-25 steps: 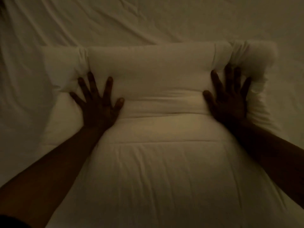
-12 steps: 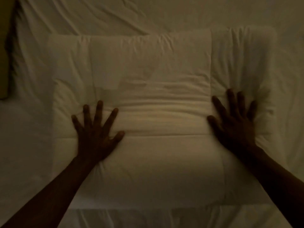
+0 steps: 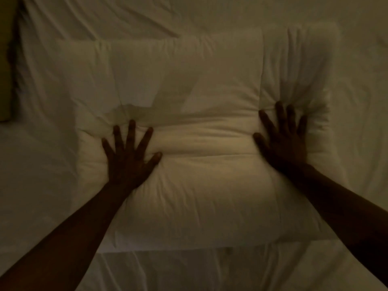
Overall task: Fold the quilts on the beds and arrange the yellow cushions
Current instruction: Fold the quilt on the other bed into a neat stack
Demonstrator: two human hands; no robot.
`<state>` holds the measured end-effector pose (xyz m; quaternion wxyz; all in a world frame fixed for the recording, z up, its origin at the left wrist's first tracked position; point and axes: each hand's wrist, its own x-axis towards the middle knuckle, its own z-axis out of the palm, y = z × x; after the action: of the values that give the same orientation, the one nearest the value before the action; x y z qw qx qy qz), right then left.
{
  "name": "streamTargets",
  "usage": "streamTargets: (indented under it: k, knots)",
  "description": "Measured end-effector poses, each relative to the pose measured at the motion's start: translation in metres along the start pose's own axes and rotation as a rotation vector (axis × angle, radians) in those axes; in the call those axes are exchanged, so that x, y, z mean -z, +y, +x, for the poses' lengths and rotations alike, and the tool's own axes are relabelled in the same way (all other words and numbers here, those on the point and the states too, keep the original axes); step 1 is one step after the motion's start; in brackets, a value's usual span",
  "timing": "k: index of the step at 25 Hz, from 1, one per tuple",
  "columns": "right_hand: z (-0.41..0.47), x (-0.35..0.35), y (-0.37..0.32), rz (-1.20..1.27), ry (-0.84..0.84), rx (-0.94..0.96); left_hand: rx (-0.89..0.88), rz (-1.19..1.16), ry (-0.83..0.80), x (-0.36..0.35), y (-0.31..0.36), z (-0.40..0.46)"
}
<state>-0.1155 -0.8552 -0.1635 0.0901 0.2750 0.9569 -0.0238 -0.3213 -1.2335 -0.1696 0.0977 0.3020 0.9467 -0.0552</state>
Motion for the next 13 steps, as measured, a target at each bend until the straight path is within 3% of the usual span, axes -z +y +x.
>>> streamTargets:
  k: [3,8,13]
  knots:
    - [-0.012,0.019,0.0,0.003,-0.032,0.013,0.052,-0.023,-0.025,0.02,0.003,-0.017]
    - [-0.066,0.033,-0.039,0.113,-0.122,-0.144,0.147,-0.141,-0.102,0.038,0.028,-0.087]
    - [-0.162,0.034,-0.086,0.147,-0.166,-0.027,0.182,-0.13,-0.152,0.047,0.056,-0.182]
